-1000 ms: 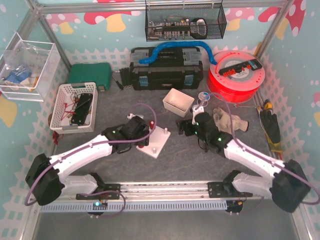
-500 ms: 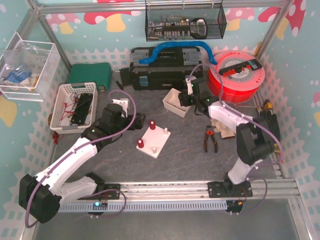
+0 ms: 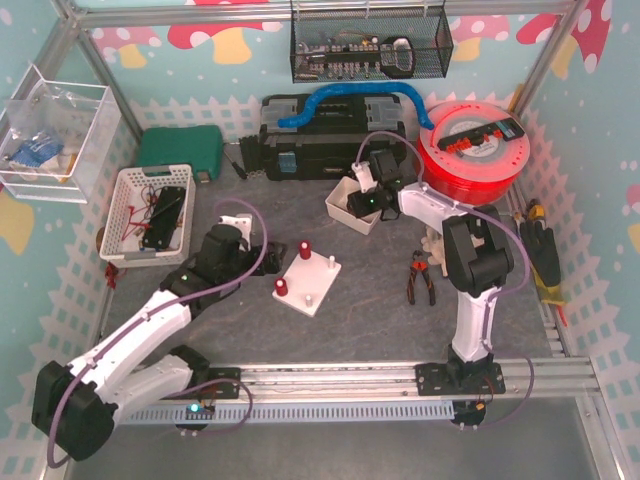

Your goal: Install the large spring

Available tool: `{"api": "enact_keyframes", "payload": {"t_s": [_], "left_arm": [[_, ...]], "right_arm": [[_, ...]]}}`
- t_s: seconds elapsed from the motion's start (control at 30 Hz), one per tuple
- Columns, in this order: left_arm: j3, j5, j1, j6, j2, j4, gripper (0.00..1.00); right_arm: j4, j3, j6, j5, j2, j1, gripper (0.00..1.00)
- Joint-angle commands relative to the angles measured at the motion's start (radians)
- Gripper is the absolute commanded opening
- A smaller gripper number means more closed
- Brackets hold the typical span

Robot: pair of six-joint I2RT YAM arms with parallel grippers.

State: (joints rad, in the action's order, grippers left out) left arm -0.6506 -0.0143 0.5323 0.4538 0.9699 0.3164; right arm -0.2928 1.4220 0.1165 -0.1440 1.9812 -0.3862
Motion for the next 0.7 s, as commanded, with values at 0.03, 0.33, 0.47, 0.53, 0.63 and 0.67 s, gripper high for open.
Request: {"api": "enact_keyframes", "payload": {"t_s": [0.03,0.33,0.47,0.53,0.63,0.67], "left_arm": [[0.016,0.009,-0.003,0.052,-0.026,0.060,0.99],[0.006,0.046,0.001,0.000,0.005,0.067,0.99],[0.021,0.071,0.020,-0.004,0.031,0.052,0.99],[0.020,0.087,0.027,-0.009,0.061,0.041,0.99],[-0.017,0.101,0.030,-0.010,0.108,0.055,0.99],[-0.035,0.092,0.031,-0.007,0.120,0.061,0.99]], "right_arm": [[-0.089,0.042,-0.006,-0.099,0.006,-0.003,0.59],[-0.118,0.141,0.005,-0.034,0.112,-0.003,0.56],[-0.114,0.183,0.016,-0.022,0.162,-0.003,0.55],[-0.108,0.202,0.035,0.009,0.191,-0.003,0.54],[-0.101,0.250,0.105,0.082,0.215,-0.003,0.54],[-0.100,0.263,0.147,0.104,0.213,-0.003,0.54]]}}
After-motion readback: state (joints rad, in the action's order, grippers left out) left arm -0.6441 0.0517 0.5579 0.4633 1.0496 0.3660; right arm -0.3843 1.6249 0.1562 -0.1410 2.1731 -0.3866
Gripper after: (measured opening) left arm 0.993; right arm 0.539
